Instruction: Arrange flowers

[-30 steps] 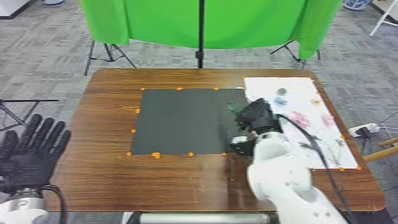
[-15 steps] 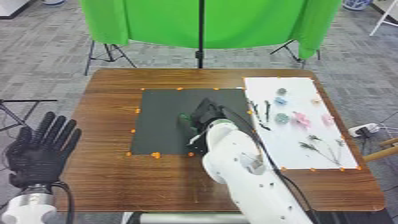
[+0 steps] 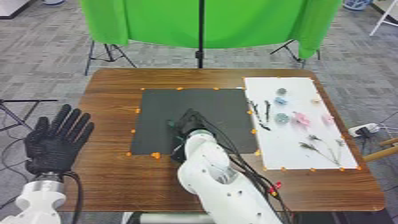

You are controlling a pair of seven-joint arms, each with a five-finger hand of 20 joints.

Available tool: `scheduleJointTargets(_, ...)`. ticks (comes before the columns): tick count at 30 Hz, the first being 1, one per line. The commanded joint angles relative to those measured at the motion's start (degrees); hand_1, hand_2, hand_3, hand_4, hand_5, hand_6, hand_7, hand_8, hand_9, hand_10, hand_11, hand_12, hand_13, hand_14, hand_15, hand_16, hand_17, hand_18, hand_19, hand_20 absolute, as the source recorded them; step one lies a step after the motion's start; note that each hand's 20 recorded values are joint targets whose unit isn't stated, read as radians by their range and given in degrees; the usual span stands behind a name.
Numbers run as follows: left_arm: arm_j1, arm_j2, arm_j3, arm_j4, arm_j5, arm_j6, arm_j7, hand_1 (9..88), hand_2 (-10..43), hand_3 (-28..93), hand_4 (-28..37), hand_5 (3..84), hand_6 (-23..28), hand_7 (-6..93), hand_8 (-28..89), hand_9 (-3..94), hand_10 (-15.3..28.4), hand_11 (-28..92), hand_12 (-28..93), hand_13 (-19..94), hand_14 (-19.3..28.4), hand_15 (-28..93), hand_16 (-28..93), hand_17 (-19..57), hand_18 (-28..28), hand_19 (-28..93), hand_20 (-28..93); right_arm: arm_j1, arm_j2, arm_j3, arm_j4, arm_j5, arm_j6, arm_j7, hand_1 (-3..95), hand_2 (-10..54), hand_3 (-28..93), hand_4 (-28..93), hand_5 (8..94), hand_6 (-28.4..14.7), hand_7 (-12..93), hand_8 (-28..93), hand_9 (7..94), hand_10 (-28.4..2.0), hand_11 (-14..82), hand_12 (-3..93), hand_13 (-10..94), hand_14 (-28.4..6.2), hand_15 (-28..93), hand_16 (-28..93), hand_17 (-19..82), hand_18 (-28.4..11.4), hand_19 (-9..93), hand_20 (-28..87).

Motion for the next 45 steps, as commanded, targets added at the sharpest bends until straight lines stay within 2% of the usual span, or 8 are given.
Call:
scheduleJointTargets(1,0.1,-0.45,0.66,0.85,-0.19,0.38,-0.62,28.4,10.8,79,-28.2,44.4,9.5,8.4,-8,37.0,14.8,15,9,26,15.5,25,-5,-7.7,12.7,30,10,-1.2,-0.2,-0.3,-1.3,2.1,1.2,0.2,36.8,-9.5,80,-20,70.2,-8.1,28,-4,73.9,-20.2,37.1,21.6,65,-18.0,76,29,40,-28.1,93,58)
scheduleJointTargets(11,1.1,-1.39,0.14,0.57,-0.35,-0.95,1.01,28.2,10.8,79,-28.2,44.5,9.5,8.4,-8,36.9,14.8,15,9,26,15.5,25,-5,-7.8,12.8,31,10,-0.4,4.7,-1.4,-7.1,4.9,1.5,-2.9,31.0,-8.6,81,-20,56.9,-11.1,29,-13,63.0,-23.3,39.1,19.9,60,-20.5,76,24,37,-28.3,93,57)
scheduleJointTargets(14,1.9,-2.05,-0.49,0.38,-0.43,-1.17,1.22,28.2,10.9,79,-28.2,44.4,9.5,8.5,-8,36.9,14.8,15,9,26,15.5,25,-5,-7.8,12.9,31,10,-1.3,6.4,0.0,-11.0,10.5,-6.1,-2.4,28.9,-1.6,82,-21,59.4,-11.9,22,-13,64.0,-23.7,36.4,18.7,59,-20.7,76,23,37,-27.8,93,56)
scheduleJointTargets(21,3.0,-2.65,-1.30,-0.07,-0.15,-1.25,1.03,28.2,10.9,79,-28.3,44.3,9.4,8.5,-8,36.9,14.8,15,9,26,15.6,26,-5,-7.8,12.9,31,10,-4.5,12.6,0.7,-16.7,6.2,-10.9,-6.6,26.1,4.9,80,-21,62.5,-12.8,12,-10,64.4,-24.6,26.1,16.9,58,-21.3,73,22,35,-27.7,93,50)
scheduleJointTargets(30,1.7,-2.30,-0.21,0.46,0.13,-1.61,-0.86,28.2,10.9,79,-28.3,44.4,9.5,8.4,-8,36.9,14.9,16,9,26,16.0,28,-5,-8.0,13.2,32,11,-4.3,9.4,0.5,-13.8,4.6,-21.0,-10.4,24.8,8.0,78,-19,74.3,-11.1,12,-11,60.1,-25.6,17.8,15.2,50,-23.6,72,21,34,-27.6,93,50)
scheduleJointTargets(32,1.6,-2.23,-0.07,0.46,-0.22,-0.69,-0.51,28.3,10.9,79,-28.3,44.4,9.5,8.4,-8,36.9,14.9,16,9,26,16.1,28,-5,-7.9,13.2,32,11,-4.1,8.4,0.3,-12.8,4.2,-24.3,-10.8,25.1,8.0,78,-19,77.1,-10.1,11,-11,59.2,-24.2,14.2,13.9,48,-23.7,71,20,34,-27.1,93,50)
scheduleJointTargets(41,-0.3,-1.39,1.20,1.09,0.05,-0.84,-2.14,28.4,11.0,78,-28.3,44.4,9.6,8.4,-8,36.9,14.9,16,9,26,16.0,28,-6,-7.9,13.2,32,11,-3.9,6.1,-1.9,-11.0,2.3,-25.1,-12.4,25.3,8.5,77,-19,76.8,-9.4,10,-12,56.0,-21.4,9.2,11.2,46,-23.2,69,17,33,-27.0,93,50)
scheduleJointTargets(45,0.3,-1.82,0.93,1.01,-0.16,-0.88,-1.54,28.4,11.1,78,-28.2,44.4,9.5,8.5,-8,36.9,14.9,16,9,26,16.0,28,-6,-7.8,13.2,32,11,-3.9,6.3,-1.5,-11.0,2.4,-24.7,-12.4,25.2,8.7,77,-19,76.4,-9.4,9,-12,55.5,-21.5,9.1,11.0,46,-23.2,69,17,33,-27.0,93,50)
